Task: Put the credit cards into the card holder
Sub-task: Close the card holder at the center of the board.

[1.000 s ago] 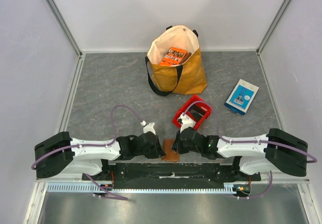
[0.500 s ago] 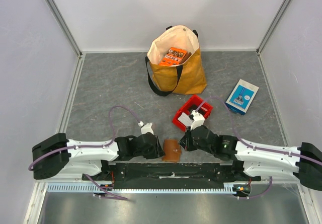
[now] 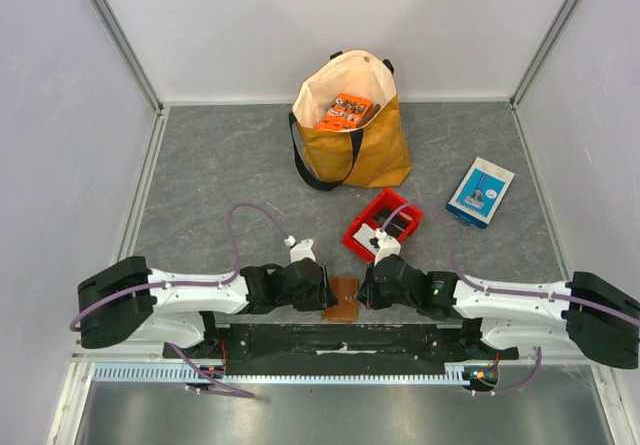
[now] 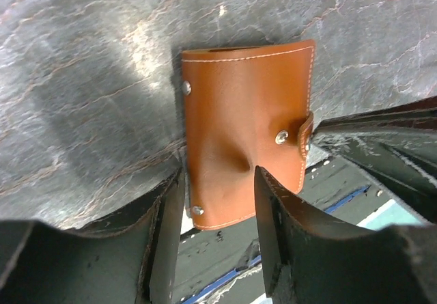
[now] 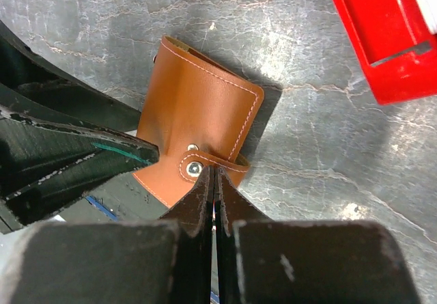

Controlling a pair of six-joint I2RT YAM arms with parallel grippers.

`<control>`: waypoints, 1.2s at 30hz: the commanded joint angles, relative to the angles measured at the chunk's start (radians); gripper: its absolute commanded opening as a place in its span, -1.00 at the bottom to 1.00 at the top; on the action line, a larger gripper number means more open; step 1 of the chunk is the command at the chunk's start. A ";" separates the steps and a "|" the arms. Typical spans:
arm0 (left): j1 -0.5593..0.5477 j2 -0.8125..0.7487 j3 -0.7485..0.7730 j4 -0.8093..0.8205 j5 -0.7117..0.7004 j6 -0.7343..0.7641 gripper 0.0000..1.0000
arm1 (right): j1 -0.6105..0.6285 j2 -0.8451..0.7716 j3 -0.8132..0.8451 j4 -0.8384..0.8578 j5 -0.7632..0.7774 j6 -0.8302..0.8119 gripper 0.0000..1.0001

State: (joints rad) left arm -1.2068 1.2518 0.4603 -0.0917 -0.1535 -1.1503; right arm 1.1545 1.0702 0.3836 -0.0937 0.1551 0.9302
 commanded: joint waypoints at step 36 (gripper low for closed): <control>-0.031 0.126 0.061 -0.059 -0.038 0.018 -0.34 | 0.004 -0.067 -0.018 -0.077 0.027 0.064 -1.00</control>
State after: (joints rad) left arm -1.2209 1.3487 0.5186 -0.0708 -0.1581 -1.1397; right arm 1.1549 0.9844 0.3668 -0.1963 0.1627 0.9771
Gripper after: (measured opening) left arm 0.332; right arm 0.007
